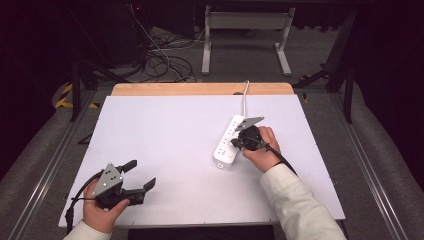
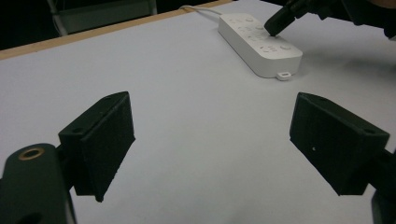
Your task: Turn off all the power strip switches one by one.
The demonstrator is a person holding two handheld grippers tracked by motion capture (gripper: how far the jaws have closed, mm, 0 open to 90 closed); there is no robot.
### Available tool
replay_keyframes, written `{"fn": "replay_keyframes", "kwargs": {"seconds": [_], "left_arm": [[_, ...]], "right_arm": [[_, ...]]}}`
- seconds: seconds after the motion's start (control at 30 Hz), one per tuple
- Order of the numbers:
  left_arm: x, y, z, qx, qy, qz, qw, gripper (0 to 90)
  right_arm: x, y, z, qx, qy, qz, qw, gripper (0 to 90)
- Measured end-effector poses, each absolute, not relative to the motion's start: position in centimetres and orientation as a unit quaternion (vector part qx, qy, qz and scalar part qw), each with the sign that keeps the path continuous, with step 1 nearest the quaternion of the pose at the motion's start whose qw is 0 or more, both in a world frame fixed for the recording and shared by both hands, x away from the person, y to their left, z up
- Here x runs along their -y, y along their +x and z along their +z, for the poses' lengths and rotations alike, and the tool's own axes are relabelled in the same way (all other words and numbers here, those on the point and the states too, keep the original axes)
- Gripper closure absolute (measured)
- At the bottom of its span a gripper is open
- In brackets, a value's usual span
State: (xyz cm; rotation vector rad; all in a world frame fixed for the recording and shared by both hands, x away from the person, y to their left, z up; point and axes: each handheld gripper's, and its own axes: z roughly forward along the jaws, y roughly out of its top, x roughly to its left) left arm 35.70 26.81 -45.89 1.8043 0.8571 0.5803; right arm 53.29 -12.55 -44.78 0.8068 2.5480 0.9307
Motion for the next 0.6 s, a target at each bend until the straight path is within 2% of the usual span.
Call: {"fn": "replay_keyframes", "kwargs": {"seconds": [0.6], "left_arm": [[-26.9, 35.8, -45.9, -0.355, 0.747, 0.243, 0.506, 14.4]], "right_arm": [[13.4, 53.5, -42.3, -0.866, 0.277, 0.387, 0.156, 90.0]]}}
